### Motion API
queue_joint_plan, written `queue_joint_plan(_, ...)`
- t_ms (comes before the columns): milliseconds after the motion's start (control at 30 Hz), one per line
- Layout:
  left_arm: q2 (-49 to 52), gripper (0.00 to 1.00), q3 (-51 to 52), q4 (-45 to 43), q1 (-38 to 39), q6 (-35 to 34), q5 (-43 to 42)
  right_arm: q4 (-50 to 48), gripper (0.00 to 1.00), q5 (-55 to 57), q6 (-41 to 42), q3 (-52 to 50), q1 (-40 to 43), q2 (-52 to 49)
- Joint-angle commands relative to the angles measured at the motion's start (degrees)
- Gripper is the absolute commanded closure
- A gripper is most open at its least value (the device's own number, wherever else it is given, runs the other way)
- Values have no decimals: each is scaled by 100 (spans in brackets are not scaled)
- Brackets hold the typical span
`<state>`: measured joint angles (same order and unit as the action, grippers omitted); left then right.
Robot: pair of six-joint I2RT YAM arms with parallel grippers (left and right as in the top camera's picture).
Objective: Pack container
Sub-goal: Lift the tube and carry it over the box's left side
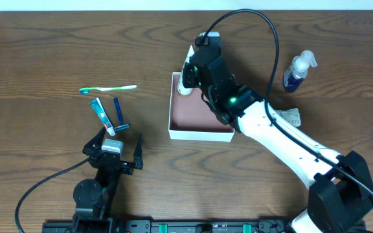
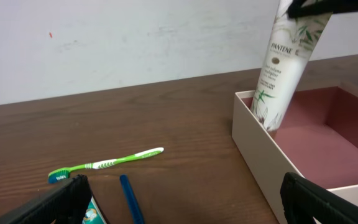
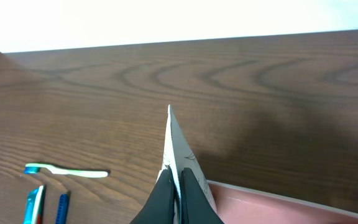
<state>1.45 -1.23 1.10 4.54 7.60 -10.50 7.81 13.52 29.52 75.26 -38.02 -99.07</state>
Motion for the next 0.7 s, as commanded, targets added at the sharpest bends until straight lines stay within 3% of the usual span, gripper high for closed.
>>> queue_joint_plan(0, 2, 2, 101, 186, -28, 72, -61, -118, 98, 125, -44, 109, -42, -103)
queue_joint_plan(400, 2, 2, 101, 186, -28, 72, -61, -227, 97, 98, -42, 109, -42, -232)
queue_joint_plan(433, 2, 2, 101, 186, -28, 72, -61, -236, 90, 98, -42, 109, -42, -232)
queue_joint_plan(500, 2, 2, 101, 186, -28, 72, -61, -260, 65, 74, -42, 109, -42, -232)
queue_joint_plan(567, 2, 2, 101, 186, -28, 74, -61, -269, 47, 22, -44, 109, -42, -232)
queue_joint_plan(667, 2, 2, 101, 186, -28, 72, -61, -282, 42, -133, -50, 109, -42, -232)
